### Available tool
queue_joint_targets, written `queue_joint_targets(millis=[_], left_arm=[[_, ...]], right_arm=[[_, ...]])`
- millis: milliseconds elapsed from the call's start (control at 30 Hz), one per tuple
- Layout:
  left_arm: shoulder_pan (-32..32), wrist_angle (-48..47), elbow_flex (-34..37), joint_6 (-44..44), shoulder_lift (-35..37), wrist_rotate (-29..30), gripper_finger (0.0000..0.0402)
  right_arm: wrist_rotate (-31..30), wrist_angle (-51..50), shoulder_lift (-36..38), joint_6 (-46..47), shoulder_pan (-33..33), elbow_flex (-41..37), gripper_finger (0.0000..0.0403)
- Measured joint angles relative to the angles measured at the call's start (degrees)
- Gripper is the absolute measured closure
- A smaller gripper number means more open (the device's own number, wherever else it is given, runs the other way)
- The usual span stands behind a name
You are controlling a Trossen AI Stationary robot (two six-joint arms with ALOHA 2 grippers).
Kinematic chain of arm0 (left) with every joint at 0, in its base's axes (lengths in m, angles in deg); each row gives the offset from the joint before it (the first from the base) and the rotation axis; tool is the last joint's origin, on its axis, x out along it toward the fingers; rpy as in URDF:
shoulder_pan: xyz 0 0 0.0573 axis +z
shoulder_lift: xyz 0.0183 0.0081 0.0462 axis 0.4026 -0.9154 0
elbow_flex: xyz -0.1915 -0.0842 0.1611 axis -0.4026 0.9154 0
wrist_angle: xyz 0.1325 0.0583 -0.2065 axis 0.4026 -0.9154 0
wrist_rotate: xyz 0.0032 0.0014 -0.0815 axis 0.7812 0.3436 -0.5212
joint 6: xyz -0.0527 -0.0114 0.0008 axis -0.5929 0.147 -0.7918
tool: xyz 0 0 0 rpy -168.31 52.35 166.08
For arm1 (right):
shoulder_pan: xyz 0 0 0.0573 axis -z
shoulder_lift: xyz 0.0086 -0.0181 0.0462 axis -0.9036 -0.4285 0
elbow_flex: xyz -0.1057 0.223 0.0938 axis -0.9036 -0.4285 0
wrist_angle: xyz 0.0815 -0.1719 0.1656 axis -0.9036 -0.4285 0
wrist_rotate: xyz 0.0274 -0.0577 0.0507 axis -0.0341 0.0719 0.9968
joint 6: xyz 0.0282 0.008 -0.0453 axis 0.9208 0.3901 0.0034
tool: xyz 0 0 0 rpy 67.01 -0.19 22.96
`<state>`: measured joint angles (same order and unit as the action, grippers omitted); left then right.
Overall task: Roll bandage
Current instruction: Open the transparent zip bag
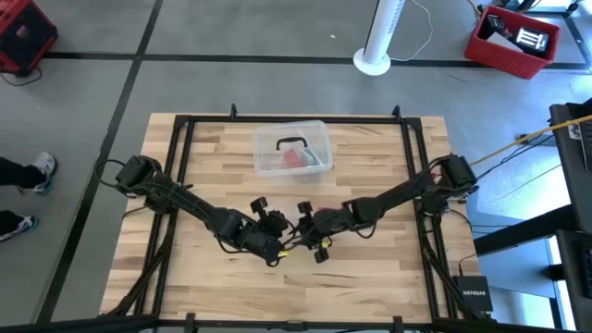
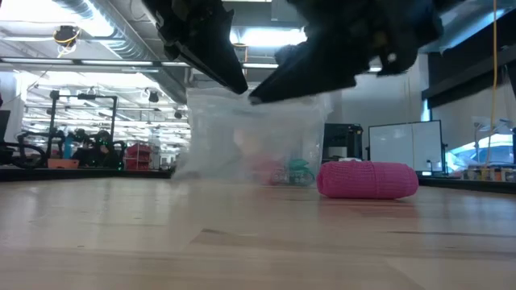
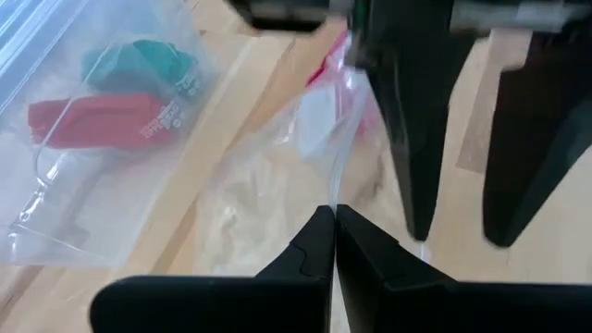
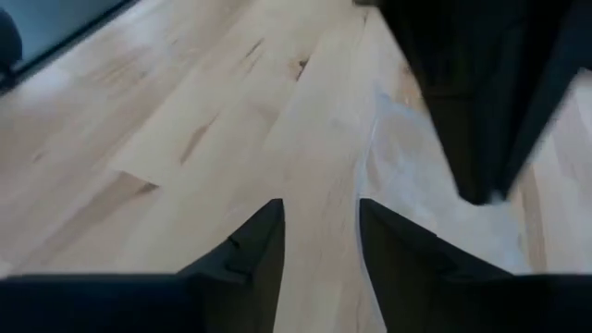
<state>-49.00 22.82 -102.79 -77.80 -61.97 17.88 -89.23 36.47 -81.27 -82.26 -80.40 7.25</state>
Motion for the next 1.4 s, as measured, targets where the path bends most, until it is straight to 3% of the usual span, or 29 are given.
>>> queue_joint_targets(millis=[300,500,733,1233,1400], left_arm=[[0.0,0.0,0.0,-0.9,0.0,0.0,0.0401],[0.0,0.1,0.0,-1.1,0.0,0.0,0.0401],[0.7,0.0,0.0,-2.9,0.0,-0.1,0.0401],[0.9,0.4,0.0,-7.3,0.0,0.3,0.0401],[0.7,3.0,0.0,-6.1,0.0,0.2,0.0401]], right_arm=[[0.4,0.2,3.3,0.0,0.0,0.5,0.0260],[-10.5,0.1,2.8,-4.5,0.0,2.7,0.0267],[-14.2,-2.5,2.7,-6.9,-0.1,2.6,0.0389],[-16.5,-1.5,-3.4,-9.2,-0.3,2.5,0.0399],[-20.7,-0.4,-4.4,-9.3,-0.3,2.5,0.0393]])
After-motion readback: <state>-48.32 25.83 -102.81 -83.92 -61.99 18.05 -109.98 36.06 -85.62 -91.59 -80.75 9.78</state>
